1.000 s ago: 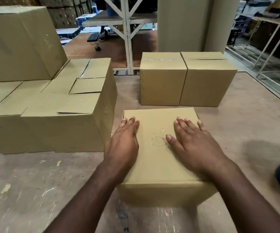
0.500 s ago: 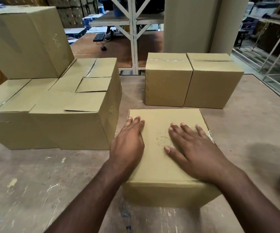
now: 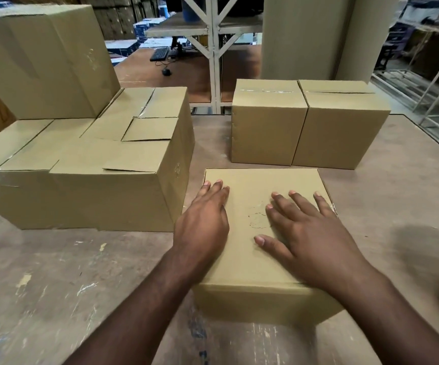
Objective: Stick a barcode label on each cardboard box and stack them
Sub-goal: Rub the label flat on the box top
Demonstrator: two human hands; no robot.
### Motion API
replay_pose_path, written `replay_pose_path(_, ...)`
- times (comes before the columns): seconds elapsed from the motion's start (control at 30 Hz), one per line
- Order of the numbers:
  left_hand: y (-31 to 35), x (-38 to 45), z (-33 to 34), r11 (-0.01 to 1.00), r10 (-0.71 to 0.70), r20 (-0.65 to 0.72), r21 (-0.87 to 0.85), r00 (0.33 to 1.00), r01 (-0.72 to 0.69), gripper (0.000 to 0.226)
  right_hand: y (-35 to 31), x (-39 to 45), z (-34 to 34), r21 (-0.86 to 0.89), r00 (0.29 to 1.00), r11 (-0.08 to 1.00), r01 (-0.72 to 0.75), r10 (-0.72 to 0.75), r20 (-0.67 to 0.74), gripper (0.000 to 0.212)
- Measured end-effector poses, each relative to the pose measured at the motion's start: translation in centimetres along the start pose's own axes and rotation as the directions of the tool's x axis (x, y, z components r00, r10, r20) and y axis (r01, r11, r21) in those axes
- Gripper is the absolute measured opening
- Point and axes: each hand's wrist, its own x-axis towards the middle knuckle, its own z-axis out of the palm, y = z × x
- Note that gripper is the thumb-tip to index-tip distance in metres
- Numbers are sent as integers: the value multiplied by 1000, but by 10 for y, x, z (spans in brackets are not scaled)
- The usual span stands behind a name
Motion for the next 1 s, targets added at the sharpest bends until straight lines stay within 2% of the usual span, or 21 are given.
replay_pose_path(0.17,2,1,-1,1000,4,-3,3,1000,-4,49,3,-7,12,-21,983,998,64,-67,-168,78)
replay_pose_path(0.23,1,2,1,1000,3,-6,-1,1000,-3,49,7,-8,9,73,969,995,75,-55,-241,64)
replay_pose_path(0.3,2,1,1,1000,1,-8,-8,1000,-1,49,11,-8,1,243,959,969,37,34,-280,52)
replay_pose_path(0.37,2,1,2,1000,2,-8,-7,1000,-2,49,13,-5,-4,327,972,945,-23,98,-214,58)
replay_pose_path(0.43,2,1,2,1000,1,-5,-2,1000,-1,49,11,-1,0,247,995,968,-41,63,-78,85)
replay_pose_path(0.53,2,1,3,1000,-2,-9,-3,1000,2,49,0,1,6,196,1000,980,19,-21,7,98)
replay_pose_path(0.6,2,2,3,1000,-1,-5,-7,1000,1,49,-9,-3,7,233,991,965,122,-130,19,93)
replay_pose_path(0.7,1,2,4,1000,7,-3,-19,1000,-7,50,-16,-14,4,335,942,891,306,-335,31,73)
replay_pose_path(0.77,0,2,5,1000,11,0,-29,1000,-11,49,-11,-17,2,369,913,858,357,-404,55,63)
replay_pose_path(0.83,-2,3,7,1000,19,2,-24,1000,-19,50,5,-12,1,335,937,892,303,-343,67,67)
replay_pose_path(0.97,-4,3,8,999,26,-2,-23,1000,-26,49,38,7,6,229,999,973,22,-29,25,82)
replay_pose_path(1.0,-4,3,8,999,28,-2,-21,1000,-28,49,37,7,6,198,1000,980,0,-3,16,84)
